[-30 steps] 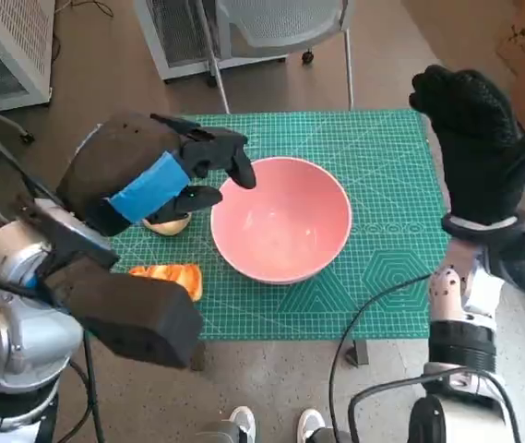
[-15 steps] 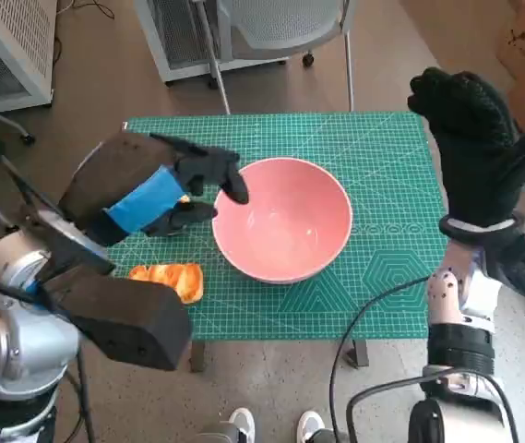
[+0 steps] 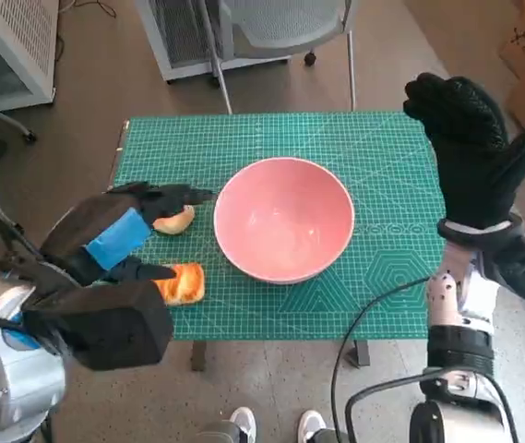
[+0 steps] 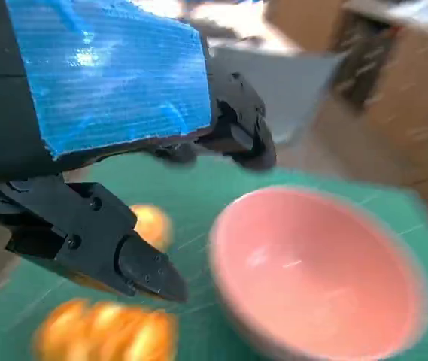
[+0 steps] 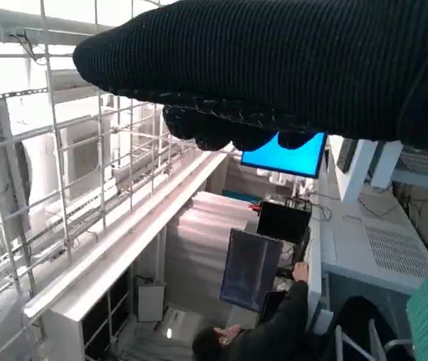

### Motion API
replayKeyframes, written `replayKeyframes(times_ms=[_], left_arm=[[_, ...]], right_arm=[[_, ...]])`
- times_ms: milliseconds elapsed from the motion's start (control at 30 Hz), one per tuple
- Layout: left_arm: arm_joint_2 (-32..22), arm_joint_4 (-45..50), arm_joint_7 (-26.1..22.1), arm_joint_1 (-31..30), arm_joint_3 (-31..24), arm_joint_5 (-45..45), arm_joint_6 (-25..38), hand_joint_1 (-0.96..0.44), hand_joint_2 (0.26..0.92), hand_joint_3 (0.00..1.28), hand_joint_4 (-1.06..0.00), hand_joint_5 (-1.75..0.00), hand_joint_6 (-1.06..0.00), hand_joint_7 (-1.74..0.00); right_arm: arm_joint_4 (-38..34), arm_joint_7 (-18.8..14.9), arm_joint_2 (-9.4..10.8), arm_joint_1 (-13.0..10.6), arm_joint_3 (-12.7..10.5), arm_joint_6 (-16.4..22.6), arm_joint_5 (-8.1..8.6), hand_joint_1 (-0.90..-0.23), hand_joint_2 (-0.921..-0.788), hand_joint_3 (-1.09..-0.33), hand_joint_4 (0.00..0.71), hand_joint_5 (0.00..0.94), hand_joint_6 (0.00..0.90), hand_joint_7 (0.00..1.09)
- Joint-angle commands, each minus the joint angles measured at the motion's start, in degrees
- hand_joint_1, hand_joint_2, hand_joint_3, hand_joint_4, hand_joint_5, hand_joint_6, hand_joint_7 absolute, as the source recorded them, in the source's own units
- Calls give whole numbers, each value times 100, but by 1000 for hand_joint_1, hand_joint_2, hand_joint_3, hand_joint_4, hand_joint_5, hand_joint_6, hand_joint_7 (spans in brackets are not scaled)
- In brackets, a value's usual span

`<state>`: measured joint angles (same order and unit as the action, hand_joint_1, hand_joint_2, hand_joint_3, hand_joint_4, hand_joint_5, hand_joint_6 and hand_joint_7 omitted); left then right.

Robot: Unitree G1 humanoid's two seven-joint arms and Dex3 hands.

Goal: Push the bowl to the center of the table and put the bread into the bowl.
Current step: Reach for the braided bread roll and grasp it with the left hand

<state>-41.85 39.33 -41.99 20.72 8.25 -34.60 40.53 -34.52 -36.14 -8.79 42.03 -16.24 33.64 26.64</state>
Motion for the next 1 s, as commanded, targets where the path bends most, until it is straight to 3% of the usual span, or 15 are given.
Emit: replayKeyframes(times_ms=[33, 233, 1000], left_arm=[[-15, -161, 107, -186, 213, -284, -7, -301, 667, 3, -56, -3, -256, -32], [32, -459, 86, -256, 428, -447, 13, -360, 673, 4, -57, -1, -258, -17], [477, -2376, 42, 190, 1199, -616, 158, -328, 693, 6, -39, -3, -234, 0]], right_arm=[[-91, 12, 19, -115, 10, -79, -36, -635, -921, -748, 257, 4, 354, 0], [-43, -6, 33, -138, 32, -124, -6, -632, -921, -754, 257, 3, 355, 1], [152, -53, -28, -251, 18, -286, 45, -631, -921, -761, 254, 0, 360, 3]])
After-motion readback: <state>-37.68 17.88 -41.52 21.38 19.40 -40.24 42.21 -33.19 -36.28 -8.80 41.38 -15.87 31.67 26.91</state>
